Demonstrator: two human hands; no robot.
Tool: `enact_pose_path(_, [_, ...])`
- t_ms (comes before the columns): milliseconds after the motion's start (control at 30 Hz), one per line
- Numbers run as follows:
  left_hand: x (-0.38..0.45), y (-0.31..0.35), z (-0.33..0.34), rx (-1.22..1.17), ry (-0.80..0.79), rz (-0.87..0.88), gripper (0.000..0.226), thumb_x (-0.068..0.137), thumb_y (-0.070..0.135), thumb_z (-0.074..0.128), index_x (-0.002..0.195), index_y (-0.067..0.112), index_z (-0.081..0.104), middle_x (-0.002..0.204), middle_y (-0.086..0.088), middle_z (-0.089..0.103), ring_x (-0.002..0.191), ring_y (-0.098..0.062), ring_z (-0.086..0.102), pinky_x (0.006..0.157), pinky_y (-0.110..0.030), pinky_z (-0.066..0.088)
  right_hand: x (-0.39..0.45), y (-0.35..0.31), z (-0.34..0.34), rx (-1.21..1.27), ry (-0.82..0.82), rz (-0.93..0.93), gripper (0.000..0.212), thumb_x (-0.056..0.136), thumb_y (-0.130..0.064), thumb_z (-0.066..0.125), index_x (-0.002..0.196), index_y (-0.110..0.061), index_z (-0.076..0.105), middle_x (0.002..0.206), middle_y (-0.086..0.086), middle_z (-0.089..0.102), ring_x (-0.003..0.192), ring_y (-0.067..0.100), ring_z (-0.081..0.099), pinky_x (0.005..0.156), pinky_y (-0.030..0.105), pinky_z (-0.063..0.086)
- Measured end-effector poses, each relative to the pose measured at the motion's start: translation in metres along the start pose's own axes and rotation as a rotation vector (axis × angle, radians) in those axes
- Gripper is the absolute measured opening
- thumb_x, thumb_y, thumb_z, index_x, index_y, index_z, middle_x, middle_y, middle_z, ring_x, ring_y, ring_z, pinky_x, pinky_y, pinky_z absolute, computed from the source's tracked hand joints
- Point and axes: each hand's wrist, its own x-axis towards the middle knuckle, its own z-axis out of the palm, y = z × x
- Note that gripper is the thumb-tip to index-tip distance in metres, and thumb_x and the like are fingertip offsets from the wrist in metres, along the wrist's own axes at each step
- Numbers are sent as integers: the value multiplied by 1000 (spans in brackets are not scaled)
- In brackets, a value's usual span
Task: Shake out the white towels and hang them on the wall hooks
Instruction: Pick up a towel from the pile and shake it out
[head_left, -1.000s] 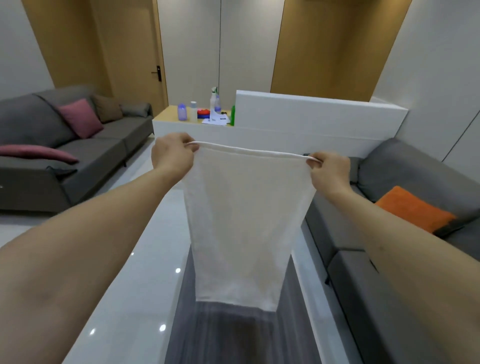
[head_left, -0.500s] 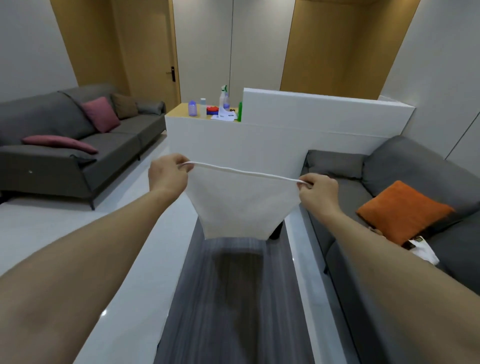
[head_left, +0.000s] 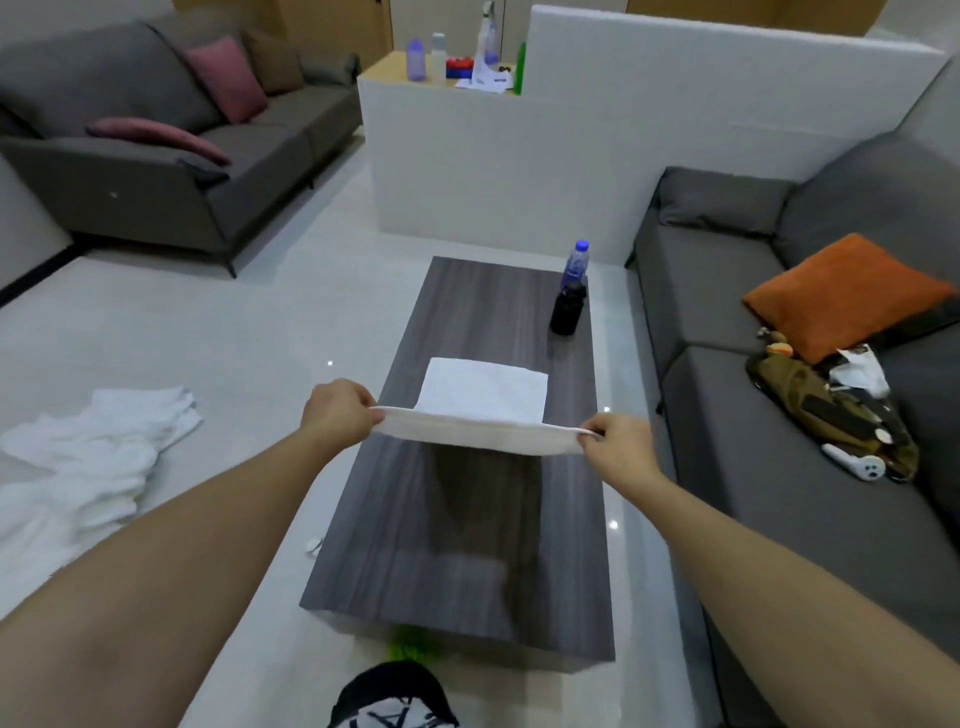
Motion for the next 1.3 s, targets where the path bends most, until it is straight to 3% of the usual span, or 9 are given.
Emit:
enact_pose_path(100, [-16, -21, 26, 74, -125, -35, 20, 86, 28, 72, 99, 14, 76, 87, -2, 67, 77, -16, 60, 69, -27, 50, -20, 25, 23, -51, -118, 55, 12, 91, -18, 64, 89, -13, 75, 84, 5, 70, 82, 22, 64, 80, 40, 56])
enact_pose_path(267, [-14, -31, 52, 211, -290, -53, 22, 86, 31, 71, 97, 13, 75, 89, -2, 68, 80, -17, 62, 68, -26, 50, -21, 47, 42, -111, -253, 114, 14, 92, -19, 63, 84, -18, 74, 78, -1, 66, 79, 19, 63, 70, 30, 51])
enact_pose_path(367, [5, -28, 59, 230, -312, -52, 21, 86, 33, 70, 93, 14, 73, 86, -2, 67, 78, -17, 62, 67, -27, 49, -5, 50, 48, -112, -255, 153, 15, 90, -22, 66, 76, -24, 71, 73, -7, 62, 72, 13, 60, 61, 24, 44])
enact_pose_path(733, [141, -19, 102, 182, -352, -66, 17, 84, 37, 68, 79, 21, 69, 86, -3, 67, 78, -23, 63, 72, -32, 55, 139, 40, 91, -143, -231, 304, 16, 88, -24, 69, 74, -17, 68, 77, 4, 68, 77, 23, 63, 67, 30, 49])
enact_pose_path(867, [209, -8, 126, 184, -371, -63, 16, 86, 32, 64, 82, 17, 69, 87, -5, 67, 77, -25, 61, 67, -30, 50, 216, 37, 112, -141, -198, 356, 12, 89, -17, 66, 84, -9, 74, 78, 8, 69, 77, 27, 65, 73, 40, 59])
enact_pose_path(1000, [254, -5, 155, 116, -317, -76, 20, 87, 25, 63, 104, 16, 67, 101, -6, 67, 91, -29, 62, 76, -32, 48, 266, 36, 135, -51, -45, 397, 29, 93, -12, 60, 121, -6, 67, 113, 12, 70, 104, 33, 64, 92, 44, 54])
enact_pose_path(1067, [261, -12, 170, 91, -336, -87, 27, 88, 25, 63, 114, 18, 67, 108, -5, 68, 99, -29, 62, 78, -31, 47, 270, 40, 149, 1, -21, 424, 35, 93, -14, 58, 126, -7, 63, 114, 11, 70, 104, 31, 64, 89, 41, 54])
enact_pose_path(1167, [255, -33, 195, 105, -438, -148, 24, 86, 28, 62, 107, 20, 70, 106, -5, 70, 98, -29, 63, 83, -35, 52, 253, 60, 178, -22, -113, 478, 32, 92, -20, 60, 121, -8, 66, 110, 10, 71, 100, 29, 64, 77, 28, 45])
enact_pose_path(1300, [224, -72, 227, 124, -570, -232, 26, 89, 31, 63, 109, 16, 68, 109, -9, 69, 101, -30, 63, 83, -33, 49, 205, 103, 214, -63, -347, 663, 29, 90, -27, 64, 115, -12, 71, 102, 6, 72, 91, 27, 66, 76, 29, 52])
